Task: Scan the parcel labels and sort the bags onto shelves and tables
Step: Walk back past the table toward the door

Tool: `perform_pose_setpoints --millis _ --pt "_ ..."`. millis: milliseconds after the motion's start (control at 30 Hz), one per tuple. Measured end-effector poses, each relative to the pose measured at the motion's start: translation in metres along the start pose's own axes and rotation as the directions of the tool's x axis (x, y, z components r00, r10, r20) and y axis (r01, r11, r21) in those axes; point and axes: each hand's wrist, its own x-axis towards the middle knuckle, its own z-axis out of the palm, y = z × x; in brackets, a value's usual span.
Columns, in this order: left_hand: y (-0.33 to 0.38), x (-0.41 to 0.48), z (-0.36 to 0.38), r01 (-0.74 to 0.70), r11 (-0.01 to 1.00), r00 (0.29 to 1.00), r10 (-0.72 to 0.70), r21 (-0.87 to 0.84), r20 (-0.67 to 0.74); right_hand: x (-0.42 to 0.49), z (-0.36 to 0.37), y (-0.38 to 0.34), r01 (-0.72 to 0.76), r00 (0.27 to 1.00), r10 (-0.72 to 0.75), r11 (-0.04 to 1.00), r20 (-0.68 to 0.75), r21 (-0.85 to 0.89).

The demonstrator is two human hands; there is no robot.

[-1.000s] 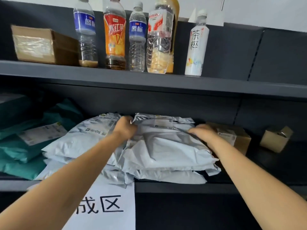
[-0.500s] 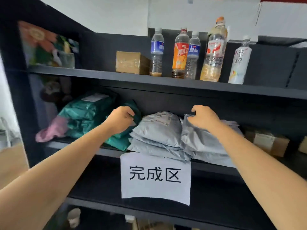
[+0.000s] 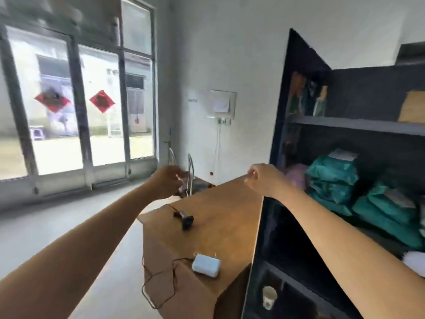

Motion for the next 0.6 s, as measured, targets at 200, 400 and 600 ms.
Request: perform_pose_setpoints --millis 200,400,600 --pt "-0.134 0.019 -0.077 0.132 0.974 0.988 -0.115 0.184 -0.103 0.089 0.088 -0.147 0.244 0.957 -0.240 0.970 0.162 -0.007" --pt "-0.243 0.097 -0.134 0.160 0.941 0.984 -0.129 0.299 -0.119 0.211 0.154 -0.239 0.319 0.927 -0.325 0.946 0.185 0.067" --pt "-0.321 0.187 -0.186 0.128 0.928 0.990 -0.097 0.350 -0.104 0.330 0.204 -0.315 0.316 0.924 -0.338 0.938 0.177 0.140"
